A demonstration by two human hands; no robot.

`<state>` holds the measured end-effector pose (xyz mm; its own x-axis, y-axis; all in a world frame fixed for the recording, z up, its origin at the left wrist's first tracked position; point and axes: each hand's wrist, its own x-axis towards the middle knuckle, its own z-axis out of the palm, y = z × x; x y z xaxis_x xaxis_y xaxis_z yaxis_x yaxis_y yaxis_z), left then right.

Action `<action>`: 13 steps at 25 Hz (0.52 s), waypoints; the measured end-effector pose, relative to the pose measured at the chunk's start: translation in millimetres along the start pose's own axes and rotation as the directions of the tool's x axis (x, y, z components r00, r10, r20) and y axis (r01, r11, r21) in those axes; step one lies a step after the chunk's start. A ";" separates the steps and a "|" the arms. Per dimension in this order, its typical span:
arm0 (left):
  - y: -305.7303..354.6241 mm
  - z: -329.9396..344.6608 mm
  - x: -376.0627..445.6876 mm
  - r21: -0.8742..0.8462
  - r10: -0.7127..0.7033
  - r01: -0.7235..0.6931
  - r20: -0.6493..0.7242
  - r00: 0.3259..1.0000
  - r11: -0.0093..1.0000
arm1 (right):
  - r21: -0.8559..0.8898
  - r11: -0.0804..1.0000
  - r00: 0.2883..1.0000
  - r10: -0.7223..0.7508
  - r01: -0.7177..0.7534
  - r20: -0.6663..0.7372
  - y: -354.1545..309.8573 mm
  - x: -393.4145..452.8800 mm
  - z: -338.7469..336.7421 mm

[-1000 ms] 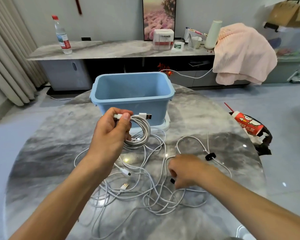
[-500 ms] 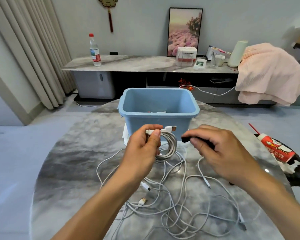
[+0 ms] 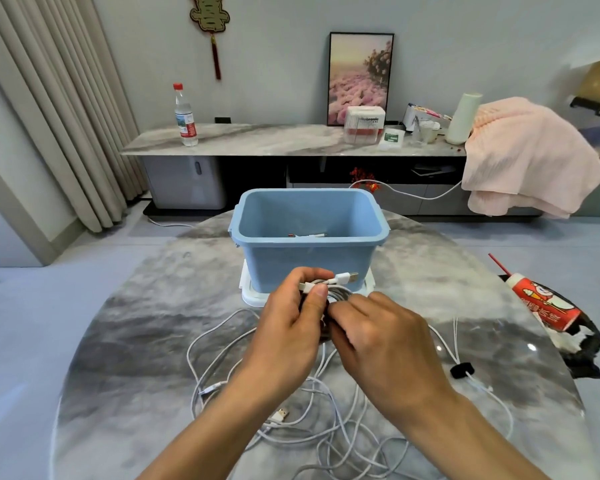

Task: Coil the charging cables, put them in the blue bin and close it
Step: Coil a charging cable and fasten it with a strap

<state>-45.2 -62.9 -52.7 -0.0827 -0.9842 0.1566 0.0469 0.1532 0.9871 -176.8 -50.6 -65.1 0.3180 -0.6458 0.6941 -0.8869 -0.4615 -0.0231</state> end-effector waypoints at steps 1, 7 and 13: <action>0.6 0.1 -0.9 -0.016 -0.005 0.005 0.011 1.000 1.000 | -0.021 1.000 0.998 -0.015 0.014 -0.055 -1.0 -0.3 3.0; 10.0 0.5 -7.9 -0.082 0.006 -0.001 0.065 0.998 0.997 | -0.101 0.988 0.953 -0.139 0.116 -0.267 5.5 6.7 7.3; 20.5 -0.2 -11.0 -0.130 -0.018 0.025 0.055 0.998 0.991 | -0.129 0.983 0.926 -0.170 0.134 -0.336 7.9 15.5 -4.4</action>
<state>-43.2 -48.9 -34.2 -0.1383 -0.9804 0.1403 0.1736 0.1155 0.9780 -180.3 -61.5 -51.4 0.3329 -0.3155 0.8886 -0.8721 -0.4614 0.1629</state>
